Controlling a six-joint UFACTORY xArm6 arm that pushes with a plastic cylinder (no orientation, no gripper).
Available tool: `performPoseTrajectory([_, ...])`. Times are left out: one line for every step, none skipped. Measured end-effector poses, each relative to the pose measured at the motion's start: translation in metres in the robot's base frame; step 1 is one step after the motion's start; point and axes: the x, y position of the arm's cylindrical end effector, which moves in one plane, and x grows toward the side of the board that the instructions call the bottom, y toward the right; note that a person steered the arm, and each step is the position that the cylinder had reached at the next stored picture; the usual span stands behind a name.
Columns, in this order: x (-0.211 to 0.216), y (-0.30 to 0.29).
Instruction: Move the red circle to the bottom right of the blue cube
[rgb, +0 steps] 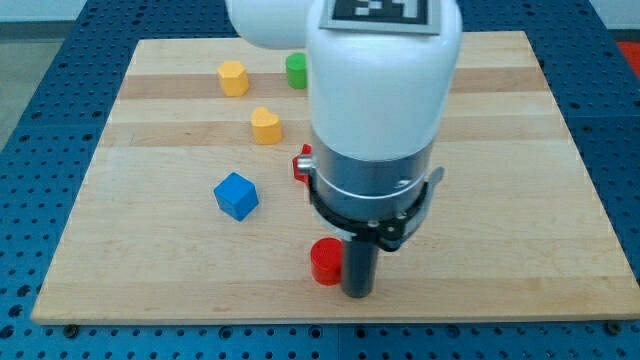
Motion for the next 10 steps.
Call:
performPoseTrajectory([0.000, -0.014])
performPoseTrajectory([0.000, -0.023])
performPoseTrajectory([0.000, -0.042])
performPoseTrajectory([0.000, -0.042])
performPoseTrajectory([-0.001, -0.022])
performPoseTrajectory([-0.001, 0.013])
performPoseTrajectory([-0.015, 0.019])
performPoseTrajectory([-0.015, 0.019])
performPoseTrajectory([-0.017, 0.000])
performPoseTrajectory([-0.017, -0.001])
